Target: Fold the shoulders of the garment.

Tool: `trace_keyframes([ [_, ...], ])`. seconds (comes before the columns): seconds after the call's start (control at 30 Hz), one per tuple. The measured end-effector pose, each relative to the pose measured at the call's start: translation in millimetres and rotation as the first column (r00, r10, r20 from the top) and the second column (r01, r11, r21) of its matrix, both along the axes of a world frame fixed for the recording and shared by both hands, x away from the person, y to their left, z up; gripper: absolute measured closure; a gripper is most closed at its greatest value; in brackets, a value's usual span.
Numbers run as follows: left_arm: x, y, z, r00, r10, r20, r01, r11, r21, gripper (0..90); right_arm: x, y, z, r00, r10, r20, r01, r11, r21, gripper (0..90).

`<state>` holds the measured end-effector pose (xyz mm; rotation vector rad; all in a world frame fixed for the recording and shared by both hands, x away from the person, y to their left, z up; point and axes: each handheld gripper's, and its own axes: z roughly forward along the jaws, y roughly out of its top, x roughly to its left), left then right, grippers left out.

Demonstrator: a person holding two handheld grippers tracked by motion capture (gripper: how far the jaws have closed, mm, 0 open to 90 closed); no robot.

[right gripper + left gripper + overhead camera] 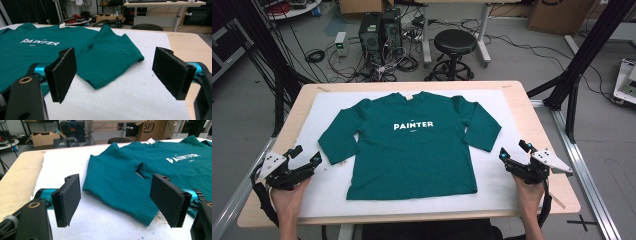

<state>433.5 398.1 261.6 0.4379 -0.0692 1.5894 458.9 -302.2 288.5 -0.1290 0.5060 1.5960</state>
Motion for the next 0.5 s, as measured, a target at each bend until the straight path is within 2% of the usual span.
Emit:
trace_keyframes([
  [0.2,-0.1,0.3,0.2,1.0,-0.006,-0.001,0.006,0.9999,-0.012,25.2,0.2,-0.7,-0.2,1.0,0.007,0.002,-0.007,0.9999,0.012,20.2],
  [0.37,-0.9,-1.9,0.6,0.9999,0.015,-0.005,-0.015,0.9998,0.011,26.7,-0.2,0.6,0.6,1.0,-0.008,-0.004,0.008,0.9999,0.011,20.2],
  [0.5,-8.7,-5.2,2.0,0.9996,0.004,-0.028,-0.003,1.0,0.006,26.7,-0.3,1.0,0.9,0.9999,-0.009,-0.008,0.009,0.9998,0.017,20.2],
])
